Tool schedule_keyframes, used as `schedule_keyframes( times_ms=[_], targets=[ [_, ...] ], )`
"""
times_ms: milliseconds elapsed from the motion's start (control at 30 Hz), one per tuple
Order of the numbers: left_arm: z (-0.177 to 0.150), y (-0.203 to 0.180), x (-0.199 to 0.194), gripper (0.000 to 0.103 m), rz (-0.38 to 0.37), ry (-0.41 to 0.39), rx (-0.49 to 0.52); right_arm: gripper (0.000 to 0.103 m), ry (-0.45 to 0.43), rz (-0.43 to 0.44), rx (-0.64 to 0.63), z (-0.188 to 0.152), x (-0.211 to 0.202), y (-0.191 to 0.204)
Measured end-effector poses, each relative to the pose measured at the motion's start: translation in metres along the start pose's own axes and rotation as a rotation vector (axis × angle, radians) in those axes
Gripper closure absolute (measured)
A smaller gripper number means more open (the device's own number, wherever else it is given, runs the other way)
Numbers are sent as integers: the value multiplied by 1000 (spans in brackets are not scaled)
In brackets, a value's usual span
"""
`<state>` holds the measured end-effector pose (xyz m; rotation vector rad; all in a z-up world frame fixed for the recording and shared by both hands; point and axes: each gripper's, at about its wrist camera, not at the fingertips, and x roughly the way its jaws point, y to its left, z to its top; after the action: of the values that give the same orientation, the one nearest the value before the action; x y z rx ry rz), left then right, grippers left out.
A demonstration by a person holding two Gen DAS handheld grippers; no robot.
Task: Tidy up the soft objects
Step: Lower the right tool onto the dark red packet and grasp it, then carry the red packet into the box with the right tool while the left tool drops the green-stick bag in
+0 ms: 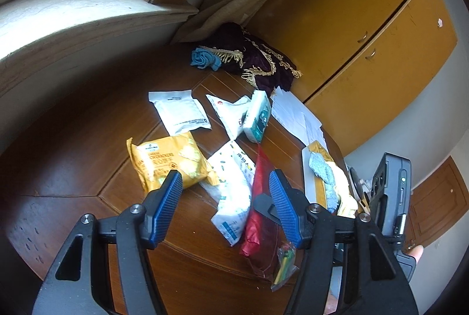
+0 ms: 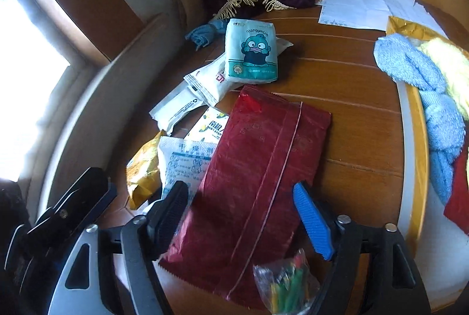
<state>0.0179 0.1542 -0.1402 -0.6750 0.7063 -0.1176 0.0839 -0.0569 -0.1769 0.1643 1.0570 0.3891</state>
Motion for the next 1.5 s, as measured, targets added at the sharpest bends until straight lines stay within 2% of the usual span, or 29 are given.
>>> schedule_keyframes(
  times_ms=[167,267,333,433,500,600,700,933,1133,1367,1500],
  targets=[
    [0,4,0,42,6,1,-10,14,1,-71,-17,5,11,9],
    [-1,3,-2,42,3,1,-7,14,5,-89,13,3,10,0],
    [-1,2,-2,42,6,0,-1,14,20,-49,58,3,12,-8],
    [-2,-1,-1,42,0,9,2,22,17,-46,58,3,11,-7],
    [-3,-4,0,42,0,10,13,32,12,-41,71,3,9,-9],
    [-4,-10,-1,42,0,8,27,39,-10,-5,96,2,3,-13],
    [-5,-13,0,42,2,9,33,42,-41,36,115,0,-5,-16],
    [-8,-23,-3,42,-2,0,47,43,-223,150,143,0,-49,-30],
    [-15,-40,1,42,-4,15,81,42,-305,245,138,6,-85,-56],
    [-41,-77,14,42,-29,99,206,42,-370,179,157,1,-125,-103],
    [-68,-104,30,42,-16,185,339,42,-392,123,167,-14,-142,-121]
  ],
)
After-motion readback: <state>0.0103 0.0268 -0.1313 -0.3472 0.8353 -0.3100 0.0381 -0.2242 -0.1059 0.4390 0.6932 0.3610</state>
